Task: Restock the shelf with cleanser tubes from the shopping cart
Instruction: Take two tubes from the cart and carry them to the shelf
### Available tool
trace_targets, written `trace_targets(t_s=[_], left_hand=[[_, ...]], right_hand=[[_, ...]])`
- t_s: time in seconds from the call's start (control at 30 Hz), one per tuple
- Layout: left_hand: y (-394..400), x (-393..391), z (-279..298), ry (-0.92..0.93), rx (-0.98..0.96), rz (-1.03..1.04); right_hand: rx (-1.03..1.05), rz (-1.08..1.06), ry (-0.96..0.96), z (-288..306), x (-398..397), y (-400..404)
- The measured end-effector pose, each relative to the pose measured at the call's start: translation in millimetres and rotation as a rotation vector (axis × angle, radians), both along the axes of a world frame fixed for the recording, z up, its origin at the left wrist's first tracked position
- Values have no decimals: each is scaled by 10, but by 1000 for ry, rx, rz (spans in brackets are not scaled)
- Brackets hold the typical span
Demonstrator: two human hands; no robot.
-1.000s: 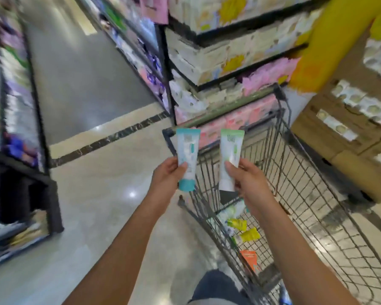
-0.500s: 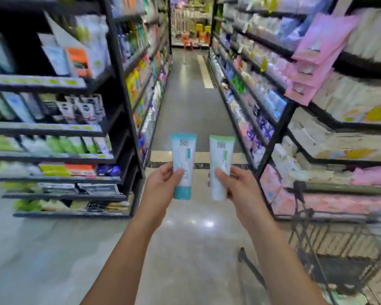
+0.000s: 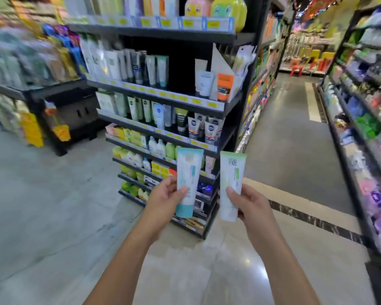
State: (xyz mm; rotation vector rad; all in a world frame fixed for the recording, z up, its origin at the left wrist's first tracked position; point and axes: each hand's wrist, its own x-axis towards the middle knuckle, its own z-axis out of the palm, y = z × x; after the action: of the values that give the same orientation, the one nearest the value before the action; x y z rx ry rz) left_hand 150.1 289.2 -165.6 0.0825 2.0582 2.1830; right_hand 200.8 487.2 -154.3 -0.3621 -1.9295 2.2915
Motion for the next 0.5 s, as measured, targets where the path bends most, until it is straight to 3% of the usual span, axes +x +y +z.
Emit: trace_targets(t_s=[0.5], left_hand=[[-1271, -1860, -56, -108, 61, 154]], right_hand=[[-54, 112, -118, -101, -2120, -1271]])
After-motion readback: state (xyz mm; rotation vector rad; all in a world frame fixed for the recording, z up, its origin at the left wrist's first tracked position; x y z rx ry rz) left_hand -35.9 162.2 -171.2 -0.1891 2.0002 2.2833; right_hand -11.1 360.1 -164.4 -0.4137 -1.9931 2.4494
